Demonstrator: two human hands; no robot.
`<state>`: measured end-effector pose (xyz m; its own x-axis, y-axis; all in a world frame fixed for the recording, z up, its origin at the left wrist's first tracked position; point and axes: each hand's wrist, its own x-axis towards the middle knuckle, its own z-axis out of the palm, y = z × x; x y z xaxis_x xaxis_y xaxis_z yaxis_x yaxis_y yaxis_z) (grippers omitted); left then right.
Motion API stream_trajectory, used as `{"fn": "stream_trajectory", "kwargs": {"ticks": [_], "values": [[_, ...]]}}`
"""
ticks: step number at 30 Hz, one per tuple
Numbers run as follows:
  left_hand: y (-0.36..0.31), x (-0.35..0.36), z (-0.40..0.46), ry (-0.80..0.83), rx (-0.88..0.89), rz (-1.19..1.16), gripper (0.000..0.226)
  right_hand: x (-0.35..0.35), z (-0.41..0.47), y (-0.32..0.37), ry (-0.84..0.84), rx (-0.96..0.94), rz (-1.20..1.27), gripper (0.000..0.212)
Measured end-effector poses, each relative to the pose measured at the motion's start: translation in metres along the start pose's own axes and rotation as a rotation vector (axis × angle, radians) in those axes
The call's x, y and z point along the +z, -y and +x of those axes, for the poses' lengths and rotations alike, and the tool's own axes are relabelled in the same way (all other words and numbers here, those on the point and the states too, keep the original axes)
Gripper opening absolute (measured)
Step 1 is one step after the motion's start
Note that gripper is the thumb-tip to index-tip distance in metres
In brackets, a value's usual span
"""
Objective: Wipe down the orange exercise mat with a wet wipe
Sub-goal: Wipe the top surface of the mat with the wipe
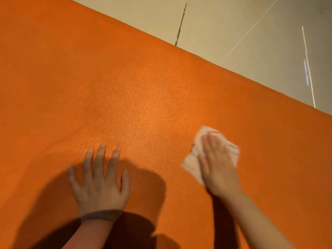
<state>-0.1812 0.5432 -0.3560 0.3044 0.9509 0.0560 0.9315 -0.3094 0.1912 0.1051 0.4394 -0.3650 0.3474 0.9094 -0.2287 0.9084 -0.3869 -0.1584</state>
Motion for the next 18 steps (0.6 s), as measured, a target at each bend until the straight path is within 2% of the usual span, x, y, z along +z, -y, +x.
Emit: {"fn": "stream_trajectory", "kwargs": {"ticks": [2, 4, 5, 7, 10, 11, 14, 15, 16, 17, 18], "values": [[0.000, -0.001, 0.000, 0.000, -0.004, -0.007, 0.056, -0.011, 0.006, -0.044, -0.099, 0.319, 0.050, 0.077], [-0.001, -0.001, -0.001, -0.006, -0.002, -0.009, 0.056, -0.027, 0.022, -0.060, -0.175, 0.642, 0.104, 0.074], [-0.001, 0.000, -0.002, -0.008, 0.001, -0.005, 0.056, -0.035, 0.034, -0.057, -0.181, 0.733, 0.140, 0.070], [0.000, 0.001, -0.002, -0.013, -0.003, -0.009, 0.056, -0.043, 0.068, -0.034, -0.175, 0.752, 0.187, 0.068], [-0.003, 0.005, -0.003, -0.011, -0.021, 0.009, 0.057, -0.037, 0.130, 0.028, -0.067, 0.473, 0.122, 0.063], [-0.003, 0.006, -0.003, -0.008, -0.037, 0.005, 0.058, -0.028, 0.149, 0.048, -0.106, 0.372, 0.112, 0.057], [-0.002, 0.008, -0.005, -0.036, -0.050, 0.003, 0.059, -0.007, 0.193, 0.064, 0.025, 0.026, 0.026, 0.041], [-0.001, 0.007, -0.006, -0.054, -0.043, 0.006, 0.058, -0.018, 0.204, 0.074, 0.096, -0.063, 0.044, 0.044], [0.000, 0.007, -0.005, -0.071, -0.035, 0.013, 0.057, -0.033, 0.217, 0.086, -0.012, -0.098, -0.007, 0.051], [0.000, 0.007, -0.006, -0.081, -0.026, 0.022, 0.057, -0.049, 0.224, 0.085, 0.071, -0.232, -0.042, 0.058], [0.000, 0.007, -0.006, -0.079, -0.020, 0.026, 0.057, -0.059, 0.226, 0.073, 0.052, -0.261, -0.023, 0.062]]}}
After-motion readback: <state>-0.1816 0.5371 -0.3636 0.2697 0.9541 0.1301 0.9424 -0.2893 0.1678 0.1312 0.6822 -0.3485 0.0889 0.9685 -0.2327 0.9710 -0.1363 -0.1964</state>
